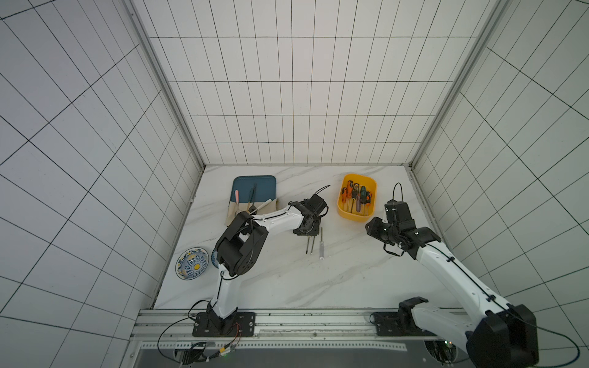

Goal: Put the screwdriver on the desktop into the storage box
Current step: Pick up the screwdriver from the center of the board.

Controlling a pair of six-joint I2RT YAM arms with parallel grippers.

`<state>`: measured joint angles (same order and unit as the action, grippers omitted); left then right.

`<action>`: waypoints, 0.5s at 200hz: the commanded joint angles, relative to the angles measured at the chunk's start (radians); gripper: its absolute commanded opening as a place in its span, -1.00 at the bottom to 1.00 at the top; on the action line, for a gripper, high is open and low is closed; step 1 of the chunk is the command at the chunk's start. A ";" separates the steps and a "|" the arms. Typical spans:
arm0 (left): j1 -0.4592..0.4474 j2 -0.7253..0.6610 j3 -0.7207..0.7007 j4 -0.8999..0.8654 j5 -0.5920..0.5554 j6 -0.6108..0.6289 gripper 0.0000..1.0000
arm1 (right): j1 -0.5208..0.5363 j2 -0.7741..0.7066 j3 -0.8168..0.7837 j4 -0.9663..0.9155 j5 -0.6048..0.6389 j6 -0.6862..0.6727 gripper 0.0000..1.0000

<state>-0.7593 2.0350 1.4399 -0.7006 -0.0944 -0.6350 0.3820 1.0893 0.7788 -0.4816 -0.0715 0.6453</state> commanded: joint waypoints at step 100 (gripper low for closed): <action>-0.018 0.011 -0.039 -0.004 -0.071 0.017 -1.00 | 0.021 0.021 -0.015 0.021 -0.009 0.010 -0.22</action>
<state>-0.7784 2.0598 1.4483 -0.7082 -0.1455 -0.6132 0.3847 1.1080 0.7769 -0.4808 -0.0704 0.6521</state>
